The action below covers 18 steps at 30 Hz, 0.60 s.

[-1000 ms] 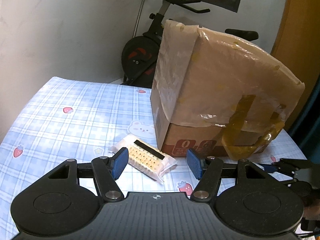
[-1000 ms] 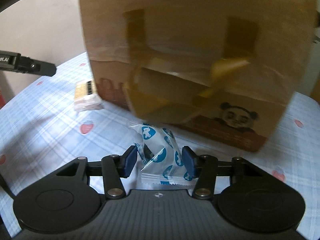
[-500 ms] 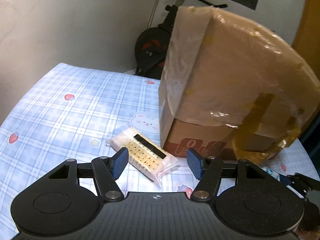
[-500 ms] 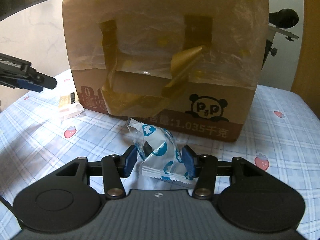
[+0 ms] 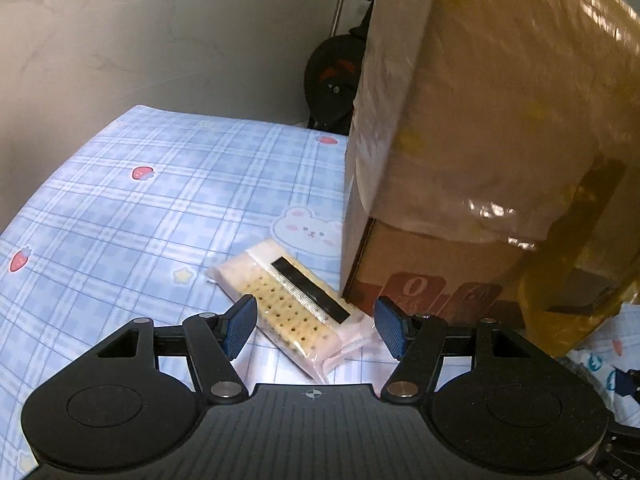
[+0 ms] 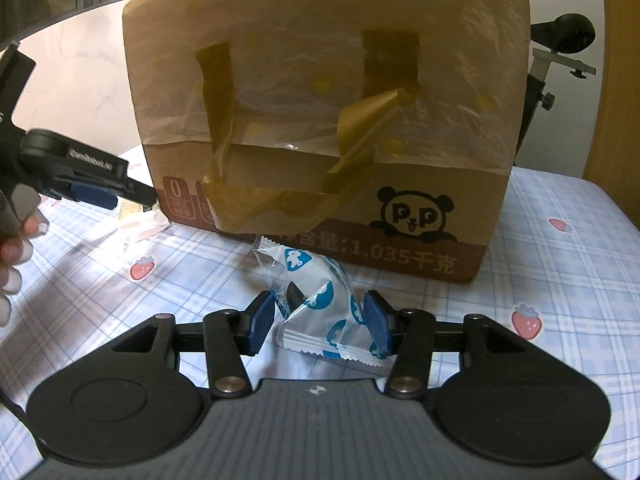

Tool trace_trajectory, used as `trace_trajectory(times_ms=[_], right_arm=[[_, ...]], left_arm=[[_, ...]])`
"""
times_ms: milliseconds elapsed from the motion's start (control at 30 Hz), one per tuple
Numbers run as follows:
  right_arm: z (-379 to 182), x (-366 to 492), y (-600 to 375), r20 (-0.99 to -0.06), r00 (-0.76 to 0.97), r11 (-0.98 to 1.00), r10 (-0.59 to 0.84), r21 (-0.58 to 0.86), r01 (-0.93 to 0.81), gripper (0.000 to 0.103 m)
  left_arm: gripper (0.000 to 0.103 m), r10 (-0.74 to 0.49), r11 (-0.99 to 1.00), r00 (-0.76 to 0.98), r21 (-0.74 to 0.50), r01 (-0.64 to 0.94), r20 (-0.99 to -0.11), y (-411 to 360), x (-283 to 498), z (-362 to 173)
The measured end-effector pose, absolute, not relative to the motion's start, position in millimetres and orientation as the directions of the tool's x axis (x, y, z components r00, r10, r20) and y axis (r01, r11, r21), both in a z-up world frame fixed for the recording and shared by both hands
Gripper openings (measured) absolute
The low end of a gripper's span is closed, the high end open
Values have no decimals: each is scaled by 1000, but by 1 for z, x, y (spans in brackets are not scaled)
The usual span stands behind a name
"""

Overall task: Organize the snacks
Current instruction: 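Grasp the white cracker pack with the left tool while the right tool grasps the blue-white candy packet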

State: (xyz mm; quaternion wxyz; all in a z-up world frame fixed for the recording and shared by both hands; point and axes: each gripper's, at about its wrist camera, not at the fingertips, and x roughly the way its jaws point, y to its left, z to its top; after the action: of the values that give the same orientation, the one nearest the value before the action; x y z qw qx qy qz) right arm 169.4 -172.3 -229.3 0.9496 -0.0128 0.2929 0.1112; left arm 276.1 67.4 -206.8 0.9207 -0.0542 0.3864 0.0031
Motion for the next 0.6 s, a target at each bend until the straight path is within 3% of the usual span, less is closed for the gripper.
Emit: trace_trajectory(times_ms=[600], right_arm=[[-230, 170, -172, -559, 804, 975, 205, 49, -215, 53]], left_arm=[[73, 43, 994, 679, -35, -100, -733, 108, 254, -209]])
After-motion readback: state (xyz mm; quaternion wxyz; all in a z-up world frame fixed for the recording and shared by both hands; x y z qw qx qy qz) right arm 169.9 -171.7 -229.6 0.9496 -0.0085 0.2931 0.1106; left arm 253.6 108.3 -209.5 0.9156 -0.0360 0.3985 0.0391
